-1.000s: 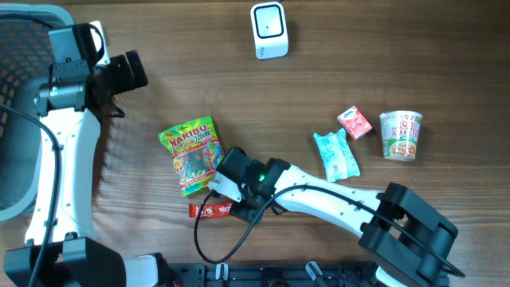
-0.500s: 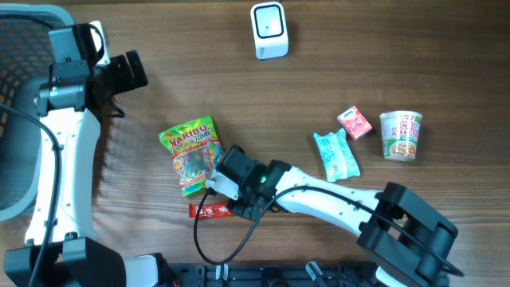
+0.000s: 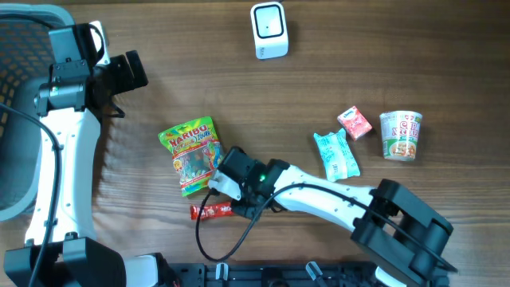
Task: Scan the item barcode
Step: 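Lower and close the right gripper on the Nescafe stick end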
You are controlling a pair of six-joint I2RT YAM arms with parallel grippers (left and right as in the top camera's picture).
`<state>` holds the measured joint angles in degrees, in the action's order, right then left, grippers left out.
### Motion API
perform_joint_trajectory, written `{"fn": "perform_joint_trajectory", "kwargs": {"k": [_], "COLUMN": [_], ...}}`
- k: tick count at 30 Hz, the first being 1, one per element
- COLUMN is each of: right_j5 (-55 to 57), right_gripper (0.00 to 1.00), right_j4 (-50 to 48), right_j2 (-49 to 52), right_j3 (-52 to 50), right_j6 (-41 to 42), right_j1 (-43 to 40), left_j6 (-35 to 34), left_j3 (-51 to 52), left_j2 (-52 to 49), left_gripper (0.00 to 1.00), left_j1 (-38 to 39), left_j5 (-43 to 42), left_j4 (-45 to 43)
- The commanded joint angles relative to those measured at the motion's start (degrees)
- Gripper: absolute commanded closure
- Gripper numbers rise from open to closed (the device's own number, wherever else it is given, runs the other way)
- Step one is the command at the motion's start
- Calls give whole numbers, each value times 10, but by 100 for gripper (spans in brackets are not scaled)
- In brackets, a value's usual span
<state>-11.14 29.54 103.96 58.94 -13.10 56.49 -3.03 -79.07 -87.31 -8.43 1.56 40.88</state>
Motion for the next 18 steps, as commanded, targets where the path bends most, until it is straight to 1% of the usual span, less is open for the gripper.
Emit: {"fn": "perform_joint_trajectory", "kwargs": {"k": [1,3,4,5,6,7,9,10,11,12,16,18], "right_j5": [9,5,2,-9,-18,-25,-25,-25,-25,-25,-23,-18], "right_gripper": [68,70,78,85,87,85,72,62,56,53,54,54], "right_j4": [5,10,12,14,14,14,14,14,14,14,12,13], "right_j2": [17,17,17,17,17,17,17,15,10,2,-13,-12], "right_j3": [-6,-6,-6,-6,-6,-5,-4,-1,6,17,35,34], "right_j6": [12,12,12,12,12,13,12,12,10,7,-19,-19], "right_j1": [-21,-26,-26,-26,-26,-26,-26,-26,-26,-26,-26,-26], "left_j6": [9,9,9,9,9,9,9,9,9,9,9,9], "left_j3": [-4,-4,-4,-4,-4,-4,-4,-4,-4,-4,-4,-4], "left_j2": [5,5,5,5,5,5,5,5,5,5,5,5], "left_gripper": [0,0,0,0,0,0,0,0,0,0,0,0], "left_j1": [-5,-5,-5,-5,-5,-5,-5,-5,-5,-5,-5,-5], "left_j5": [-5,-5,-5,-5,-5,-5,-5,-5,-5,-5,-5,-5], "left_j4": [-1,-1,-1,-1,-1,-1,-2,-1,-1,-1,-1,-1]}}
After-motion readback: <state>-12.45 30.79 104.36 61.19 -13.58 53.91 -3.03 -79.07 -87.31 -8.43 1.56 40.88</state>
